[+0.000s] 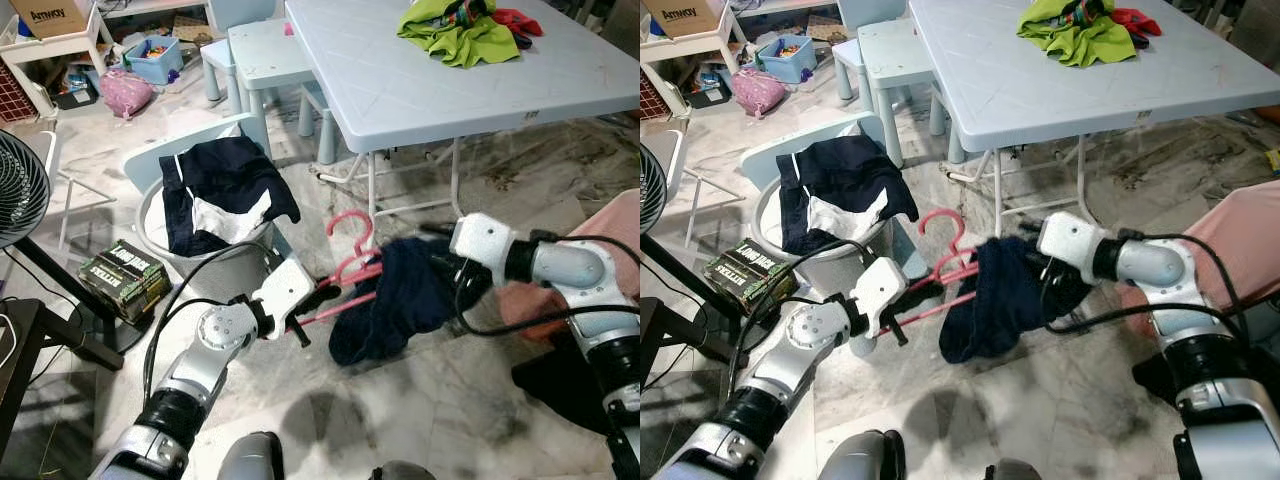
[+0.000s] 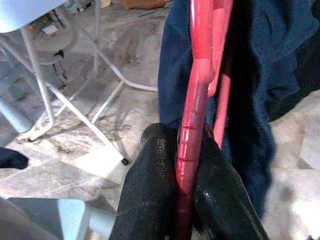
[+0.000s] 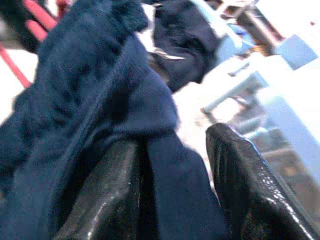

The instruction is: Hang hanger

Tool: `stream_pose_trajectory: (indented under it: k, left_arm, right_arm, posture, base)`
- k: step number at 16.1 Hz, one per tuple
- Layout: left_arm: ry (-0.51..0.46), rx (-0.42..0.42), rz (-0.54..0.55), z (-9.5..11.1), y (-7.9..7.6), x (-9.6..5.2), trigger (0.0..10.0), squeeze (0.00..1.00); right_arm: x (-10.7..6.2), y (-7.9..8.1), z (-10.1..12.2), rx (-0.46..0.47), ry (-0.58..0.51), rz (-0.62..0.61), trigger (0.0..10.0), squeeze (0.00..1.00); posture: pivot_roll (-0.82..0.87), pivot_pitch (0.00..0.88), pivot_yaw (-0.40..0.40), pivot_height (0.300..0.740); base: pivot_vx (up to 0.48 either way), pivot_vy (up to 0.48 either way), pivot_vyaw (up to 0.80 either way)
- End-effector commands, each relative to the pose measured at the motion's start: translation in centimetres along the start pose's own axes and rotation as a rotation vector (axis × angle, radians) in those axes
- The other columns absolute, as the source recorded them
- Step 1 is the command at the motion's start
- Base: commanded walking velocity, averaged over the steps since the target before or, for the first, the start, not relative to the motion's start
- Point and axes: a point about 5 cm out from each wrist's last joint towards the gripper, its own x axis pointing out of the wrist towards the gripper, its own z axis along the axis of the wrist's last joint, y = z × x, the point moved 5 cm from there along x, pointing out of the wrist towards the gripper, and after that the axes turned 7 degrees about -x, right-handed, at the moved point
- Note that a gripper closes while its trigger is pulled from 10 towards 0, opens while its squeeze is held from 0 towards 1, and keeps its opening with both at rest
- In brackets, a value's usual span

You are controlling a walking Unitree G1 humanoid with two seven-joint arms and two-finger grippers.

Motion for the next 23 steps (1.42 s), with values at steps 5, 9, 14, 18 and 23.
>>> stream_pose_trajectory:
  k: [5, 9, 14, 18, 23]
  left_arm:
    - [-0.044, 0.017, 0.077, 1.0, 1.5, 0.1, 0.0, 0.00]
    - [-0.048, 0.020, 0.111, 1.0, 2.2, -0.1, 0.0, 0.00]
    - [-0.047, 0.024, 0.105, 1.0, 2.1, -0.1, 0.0, 0.00]
    - [-0.058, 0.036, 0.079, 1.4, 1.7, 0.3, 0.0, 0.00]
    - [-0.075, 0.050, 0.046, 1.9, 1.0, 0.6, 0.0, 0.00]
  right_arm:
    - [-0.5, -2.7, -0.7, -0.035, 0.048, -0.180, 10.0, 1.00]
    - [-1.0, -0.7, -2.0, 0.104, 0.058, -0.123, 10.0, 1.00]
    - [-2.3, 2.4, -3.2, 0.202, 0.094, 0.040, 10.0, 0.58]
    - [-1.1, 2.6, -2.8, 0.305, 0.060, -0.020, 10.0, 0.00]
    - [0.9, 3.8, -2.1, 0.473, 0.003, -0.079, 0.0, 0.00]
  posture:
    - [-0.06, 0.062, 0.031, 0.740]
    - [-0.06, 0.067, 0.028, 0.740]
    - [-0.06, 0.072, 0.036, 0.740]
    - [-0.06, 0.073, 0.038, 0.740]
    - [-0.05, 0.072, 0.040, 0.740]
  base:
    - [0.000, 0.000, 0.00]
    - [0.000, 0.000, 0.00]
    - [0.000, 0.000, 0.00]
    - [0.000, 0.000, 0.00]
    - [0.000, 0.000, 0.00]
